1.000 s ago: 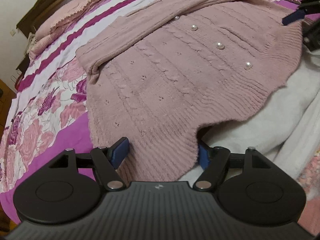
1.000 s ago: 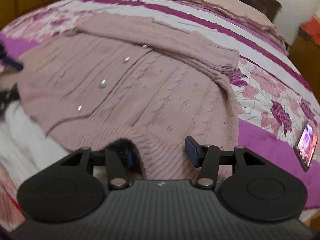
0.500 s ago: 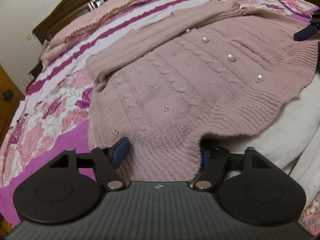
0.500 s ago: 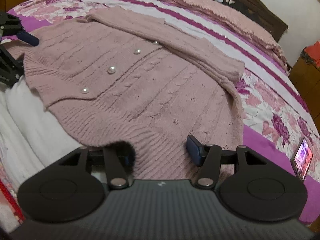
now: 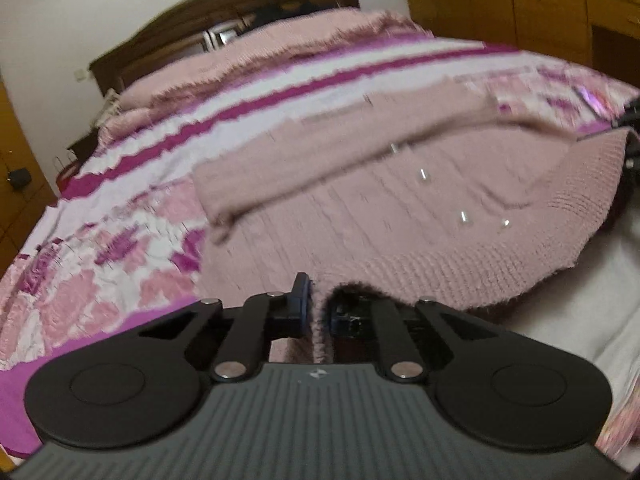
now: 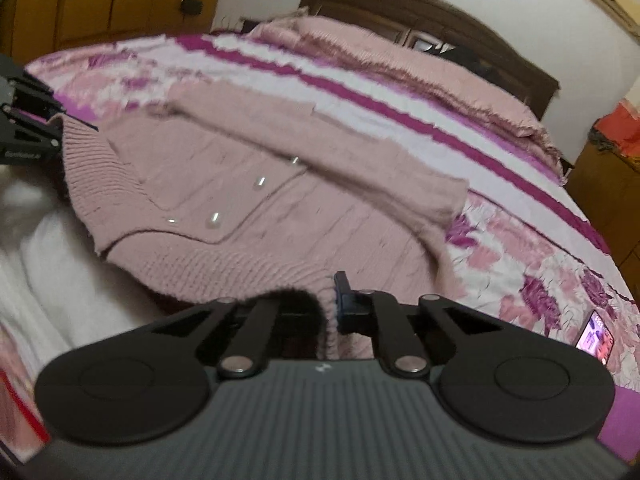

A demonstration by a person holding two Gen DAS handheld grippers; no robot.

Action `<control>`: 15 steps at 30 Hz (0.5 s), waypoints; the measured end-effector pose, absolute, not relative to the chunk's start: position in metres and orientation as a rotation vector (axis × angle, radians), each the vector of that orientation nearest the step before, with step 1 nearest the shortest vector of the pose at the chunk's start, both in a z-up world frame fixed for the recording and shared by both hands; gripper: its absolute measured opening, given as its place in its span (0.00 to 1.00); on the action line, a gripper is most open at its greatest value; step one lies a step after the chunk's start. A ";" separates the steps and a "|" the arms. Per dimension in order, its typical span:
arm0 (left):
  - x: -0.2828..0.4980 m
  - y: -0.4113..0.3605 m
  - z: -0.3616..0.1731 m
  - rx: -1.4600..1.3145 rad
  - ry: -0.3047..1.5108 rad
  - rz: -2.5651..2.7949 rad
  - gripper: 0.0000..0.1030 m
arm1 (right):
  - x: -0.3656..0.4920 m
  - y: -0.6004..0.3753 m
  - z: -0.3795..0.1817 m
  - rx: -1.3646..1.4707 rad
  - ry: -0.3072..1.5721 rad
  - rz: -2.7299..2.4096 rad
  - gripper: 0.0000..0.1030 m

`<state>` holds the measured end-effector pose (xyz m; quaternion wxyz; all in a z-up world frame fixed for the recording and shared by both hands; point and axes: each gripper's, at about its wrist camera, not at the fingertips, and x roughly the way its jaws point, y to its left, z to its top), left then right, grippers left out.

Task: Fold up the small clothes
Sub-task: 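Close the left gripper on the hem while the right gripper closes on it too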

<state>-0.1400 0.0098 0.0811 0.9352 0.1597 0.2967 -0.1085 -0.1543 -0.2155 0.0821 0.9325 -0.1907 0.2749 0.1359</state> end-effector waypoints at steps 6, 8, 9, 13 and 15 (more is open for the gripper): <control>-0.134 0.009 0.102 0.291 0.539 -0.180 0.10 | -0.145 -0.217 0.098 -0.351 0.497 0.240 0.08; -0.130 0.008 0.108 0.278 0.522 -0.167 0.10 | -0.142 -0.216 0.103 -0.346 0.475 0.226 0.08; -0.129 0.009 0.110 0.272 0.513 -0.160 0.10 | -0.139 -0.216 0.106 -0.343 0.465 0.219 0.08; -0.119 0.007 0.122 0.255 0.483 -0.134 0.10 | -0.128 -0.214 0.115 -0.340 0.428 0.190 0.08; -0.114 0.005 0.128 0.253 0.468 -0.120 0.10 | -0.122 -0.214 0.120 -0.335 0.408 0.176 0.08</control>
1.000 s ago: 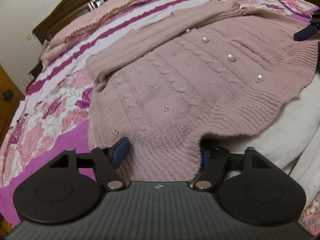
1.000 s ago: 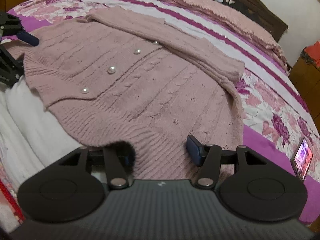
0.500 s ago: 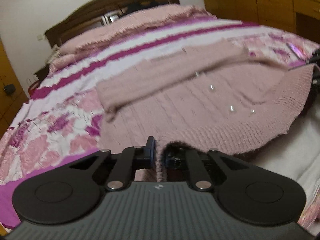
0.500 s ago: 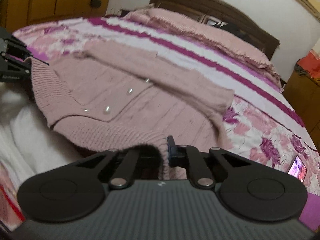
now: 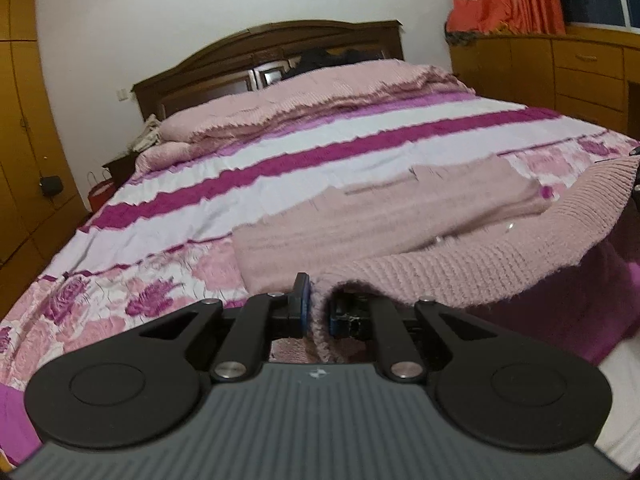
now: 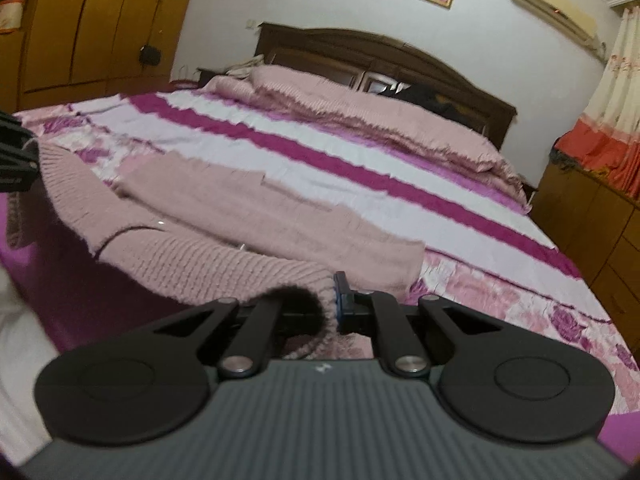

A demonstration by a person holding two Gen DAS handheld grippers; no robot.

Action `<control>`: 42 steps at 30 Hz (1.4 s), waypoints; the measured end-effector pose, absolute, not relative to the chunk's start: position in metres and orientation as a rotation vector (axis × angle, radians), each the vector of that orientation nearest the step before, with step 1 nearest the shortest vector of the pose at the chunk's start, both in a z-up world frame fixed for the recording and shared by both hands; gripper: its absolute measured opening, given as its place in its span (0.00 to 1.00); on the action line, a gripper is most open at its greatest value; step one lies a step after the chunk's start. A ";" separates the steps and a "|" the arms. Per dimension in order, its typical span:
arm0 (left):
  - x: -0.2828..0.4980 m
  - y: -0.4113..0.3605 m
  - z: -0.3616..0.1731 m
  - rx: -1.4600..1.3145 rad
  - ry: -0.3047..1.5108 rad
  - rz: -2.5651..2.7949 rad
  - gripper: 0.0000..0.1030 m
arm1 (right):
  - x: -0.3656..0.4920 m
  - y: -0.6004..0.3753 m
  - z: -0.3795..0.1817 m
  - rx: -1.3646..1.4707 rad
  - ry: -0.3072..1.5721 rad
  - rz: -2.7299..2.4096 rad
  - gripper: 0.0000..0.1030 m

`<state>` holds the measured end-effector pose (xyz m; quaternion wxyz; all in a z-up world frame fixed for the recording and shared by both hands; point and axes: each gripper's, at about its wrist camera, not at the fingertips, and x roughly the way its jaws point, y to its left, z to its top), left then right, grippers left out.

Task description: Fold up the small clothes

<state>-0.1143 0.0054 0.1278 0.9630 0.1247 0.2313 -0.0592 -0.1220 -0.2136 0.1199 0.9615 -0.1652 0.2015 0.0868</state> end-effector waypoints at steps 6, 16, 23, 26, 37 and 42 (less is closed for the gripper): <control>-0.092 -0.004 0.149 0.262 0.403 -0.090 0.10 | -0.099 -0.211 0.136 -0.324 0.349 0.141 0.08; -0.025 -0.018 0.181 0.252 0.334 -0.063 0.10 | -0.040 -0.219 0.157 -0.289 0.316 0.110 0.08; 0.045 -0.025 0.187 0.235 0.336 -0.033 0.10 | 0.008 -0.217 0.167 -0.287 0.294 0.094 0.08; 0.079 -0.027 0.182 0.238 0.359 -0.021 0.10 | 0.032 -0.216 0.161 -0.283 0.316 0.087 0.08; 0.187 -0.028 0.100 0.258 0.548 -0.016 0.10 | 0.103 -0.210 0.098 -0.298 0.482 0.048 0.08; 0.212 -0.024 0.064 0.257 0.626 -0.006 0.10 | 0.124 -0.209 0.072 -0.311 0.549 0.039 0.08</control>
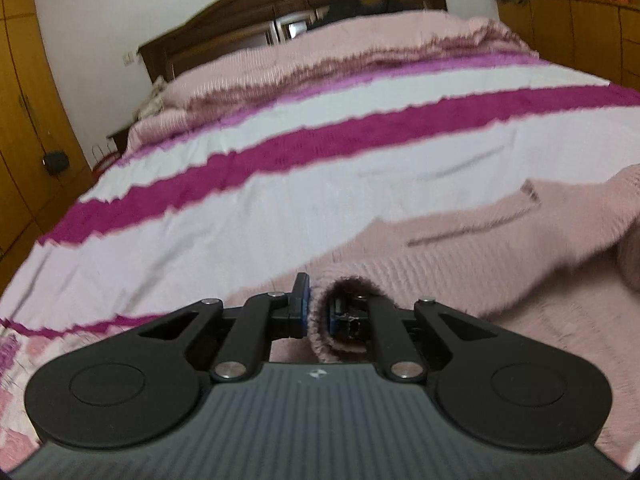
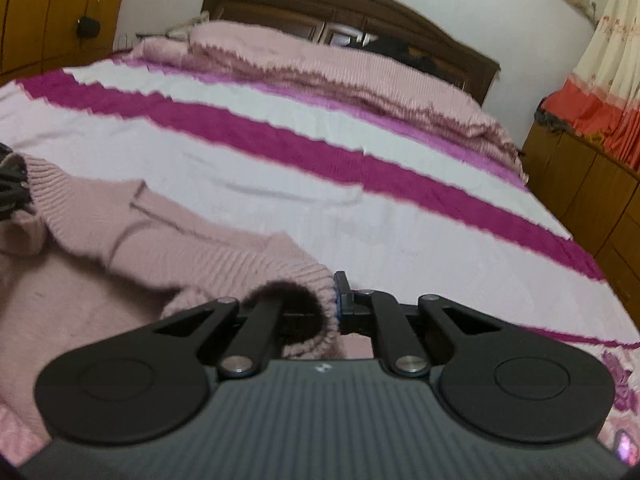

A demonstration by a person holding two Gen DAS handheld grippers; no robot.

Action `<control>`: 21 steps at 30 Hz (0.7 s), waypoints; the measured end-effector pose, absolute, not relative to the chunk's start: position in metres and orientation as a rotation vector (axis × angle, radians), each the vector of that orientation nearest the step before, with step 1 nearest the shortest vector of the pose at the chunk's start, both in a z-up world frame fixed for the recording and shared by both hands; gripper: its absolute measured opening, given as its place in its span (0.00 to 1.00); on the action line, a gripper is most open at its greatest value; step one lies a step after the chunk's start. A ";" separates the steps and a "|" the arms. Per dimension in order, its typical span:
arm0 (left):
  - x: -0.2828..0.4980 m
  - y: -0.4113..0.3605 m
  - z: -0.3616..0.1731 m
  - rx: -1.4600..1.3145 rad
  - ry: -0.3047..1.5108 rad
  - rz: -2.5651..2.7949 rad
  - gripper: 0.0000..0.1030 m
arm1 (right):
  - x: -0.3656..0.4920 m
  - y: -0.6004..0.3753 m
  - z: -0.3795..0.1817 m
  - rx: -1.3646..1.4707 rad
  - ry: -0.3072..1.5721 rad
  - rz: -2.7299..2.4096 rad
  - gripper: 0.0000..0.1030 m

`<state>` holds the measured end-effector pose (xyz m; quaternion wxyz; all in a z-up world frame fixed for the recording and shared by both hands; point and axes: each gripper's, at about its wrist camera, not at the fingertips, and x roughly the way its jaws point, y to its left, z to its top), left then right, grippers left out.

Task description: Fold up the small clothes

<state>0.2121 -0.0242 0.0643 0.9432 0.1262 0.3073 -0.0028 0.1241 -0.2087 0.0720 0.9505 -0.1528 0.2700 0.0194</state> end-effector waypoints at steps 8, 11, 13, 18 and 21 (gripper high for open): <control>0.221 -0.024 0.039 0.273 0.646 -0.007 0.10 | 0.138 -0.210 0.044 -0.325 0.622 0.052 0.10; 0.217 -0.021 0.044 0.263 0.656 -0.013 0.14 | 0.140 -0.210 0.047 -0.314 0.630 0.054 0.11; 0.213 -0.020 0.051 0.264 0.663 -0.012 0.23 | 0.139 -0.211 0.051 -0.307 0.633 0.060 0.11; 0.195 -0.009 0.072 0.244 0.671 -0.035 0.50 | 0.129 -0.220 0.067 -0.258 0.641 0.083 0.22; 0.179 -0.003 0.084 0.233 0.664 -0.041 0.63 | 0.119 -0.226 0.075 -0.244 0.620 0.080 0.41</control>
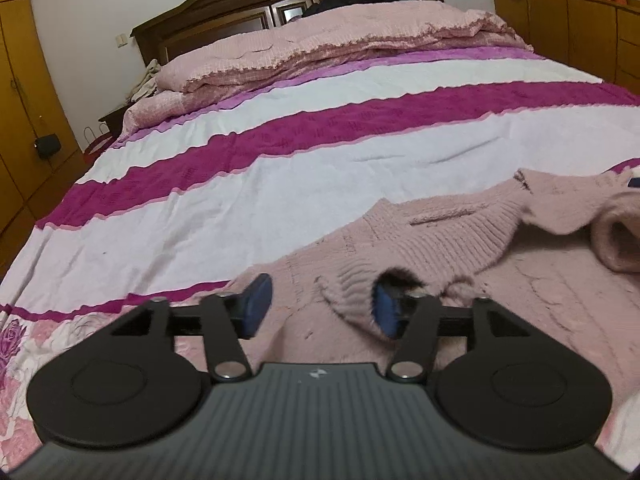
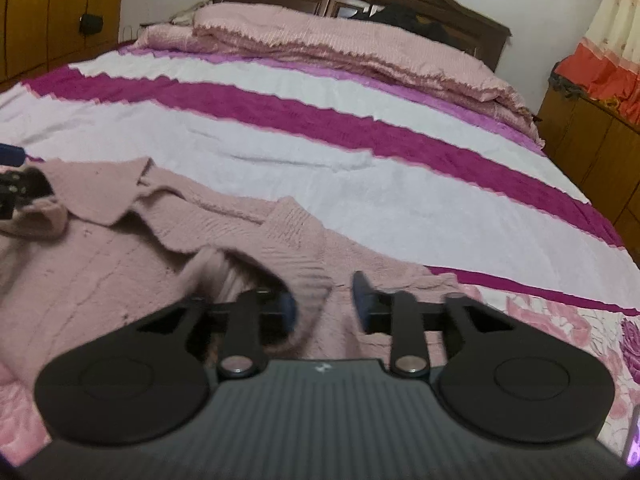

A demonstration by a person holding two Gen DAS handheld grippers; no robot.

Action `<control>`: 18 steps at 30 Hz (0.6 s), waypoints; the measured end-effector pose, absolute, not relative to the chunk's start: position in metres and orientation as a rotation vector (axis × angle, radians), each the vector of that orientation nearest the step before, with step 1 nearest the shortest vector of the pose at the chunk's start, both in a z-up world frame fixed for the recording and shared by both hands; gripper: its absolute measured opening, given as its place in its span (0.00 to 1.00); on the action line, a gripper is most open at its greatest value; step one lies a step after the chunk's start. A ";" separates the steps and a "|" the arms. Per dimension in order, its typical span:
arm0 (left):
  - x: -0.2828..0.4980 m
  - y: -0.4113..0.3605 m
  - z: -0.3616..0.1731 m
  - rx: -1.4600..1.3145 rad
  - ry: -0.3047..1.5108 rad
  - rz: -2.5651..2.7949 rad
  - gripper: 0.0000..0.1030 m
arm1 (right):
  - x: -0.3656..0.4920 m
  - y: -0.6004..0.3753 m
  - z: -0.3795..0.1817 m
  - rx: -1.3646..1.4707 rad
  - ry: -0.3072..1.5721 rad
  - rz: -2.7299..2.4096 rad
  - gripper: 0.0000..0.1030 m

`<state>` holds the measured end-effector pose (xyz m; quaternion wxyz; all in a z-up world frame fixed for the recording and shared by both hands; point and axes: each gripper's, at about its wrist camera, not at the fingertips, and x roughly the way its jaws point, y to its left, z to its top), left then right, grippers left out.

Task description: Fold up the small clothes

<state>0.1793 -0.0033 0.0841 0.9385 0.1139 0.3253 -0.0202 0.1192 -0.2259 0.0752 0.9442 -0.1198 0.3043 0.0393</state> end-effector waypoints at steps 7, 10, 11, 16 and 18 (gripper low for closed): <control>0.139 -0.001 0.105 0.205 0.634 -0.084 0.65 | 0.092 -0.233 0.090 -0.231 0.594 0.118 0.43; 0.124 -0.004 0.110 0.196 0.626 -0.108 0.66 | 0.081 -0.233 0.094 -0.223 0.588 0.138 0.43; 0.120 -0.004 0.111 0.186 0.626 -0.120 0.66 | 0.078 -0.232 0.094 -0.218 0.590 0.149 0.43; 0.115 -0.015 0.100 0.166 0.660 -0.163 0.66 | 0.073 -0.221 0.086 -0.227 0.621 0.228 0.43; 0.118 -0.022 0.091 0.181 0.663 -0.155 0.66 | 0.076 -0.214 0.078 -0.260 0.624 0.222 0.43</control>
